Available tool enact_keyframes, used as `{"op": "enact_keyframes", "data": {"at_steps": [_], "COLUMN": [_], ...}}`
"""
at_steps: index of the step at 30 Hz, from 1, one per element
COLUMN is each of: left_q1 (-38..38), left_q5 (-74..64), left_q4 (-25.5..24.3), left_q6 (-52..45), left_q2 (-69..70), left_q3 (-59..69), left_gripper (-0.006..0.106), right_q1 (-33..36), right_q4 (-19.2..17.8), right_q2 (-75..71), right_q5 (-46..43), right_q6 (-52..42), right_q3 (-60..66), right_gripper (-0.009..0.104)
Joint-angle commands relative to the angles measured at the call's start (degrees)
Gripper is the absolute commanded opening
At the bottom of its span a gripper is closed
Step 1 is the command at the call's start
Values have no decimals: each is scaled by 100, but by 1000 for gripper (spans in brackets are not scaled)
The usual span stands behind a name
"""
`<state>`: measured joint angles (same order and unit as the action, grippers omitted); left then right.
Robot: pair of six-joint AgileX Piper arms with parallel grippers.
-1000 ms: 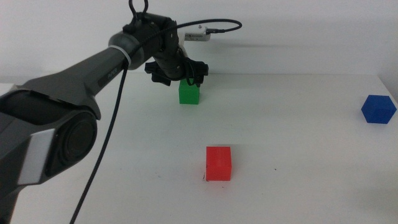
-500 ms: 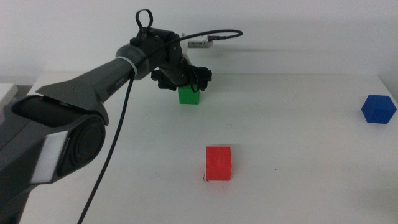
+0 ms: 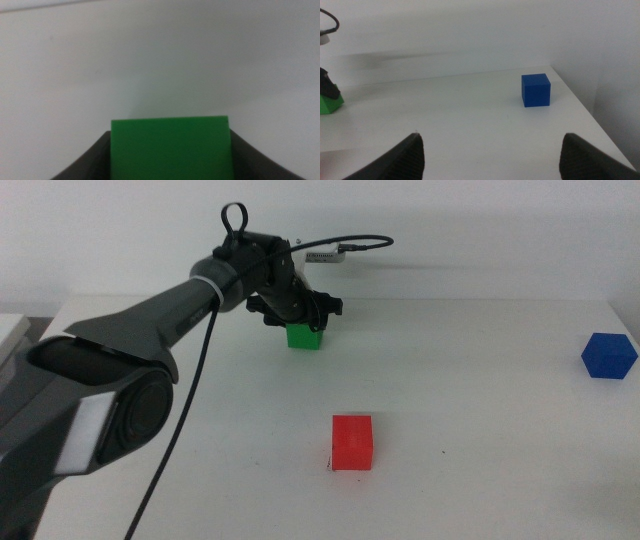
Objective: Stack red cubes first, then green, then blue cubes in a specific spot.
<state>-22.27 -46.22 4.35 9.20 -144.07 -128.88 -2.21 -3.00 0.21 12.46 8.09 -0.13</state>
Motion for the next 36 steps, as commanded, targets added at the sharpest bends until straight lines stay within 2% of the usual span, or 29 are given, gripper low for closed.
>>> {"op": "enact_keyframes", "data": {"at_steps": [1,5,9,15,18,21,26,36], "left_q1": [-15,-56,-344,-1390,-1894,-2373,-2951,-3045], "left_q5": [-296,-861,-751,500,618,574,3,297], "left_q4": [-167,-435,-1250,-2022,-2834,-3392,-4053,-4200], "left_q6": [76,622,1615,3250,4739,5709,6555,7184], "left_q2": [363,999,2078,3692,4087,4182,4097,3694], "left_q3": [-97,165,1616,4019,4841,5233,5258,5284], "left_gripper": [-1,-2,-2,-2,-2,-2,-2,-2], "right_q1": [-32,-32,-32,-32,-32,-32,-32,-32], "right_q4": [-51,-51,-51,-51,-51,-51,-51,-51], "right_q2": [-21,-21,-21,-21,-21,-21,-21,-21], "right_q5": [-63,-63,-63,-63,-63,-63,-63,-63], "right_q6": [-23,-23,-23,-23,-23,-23,-23,-23], "right_q3": [13,13,13,13,13,13,13,13], "right_gripper": [93,93,93,93,93,93,93,93]}}
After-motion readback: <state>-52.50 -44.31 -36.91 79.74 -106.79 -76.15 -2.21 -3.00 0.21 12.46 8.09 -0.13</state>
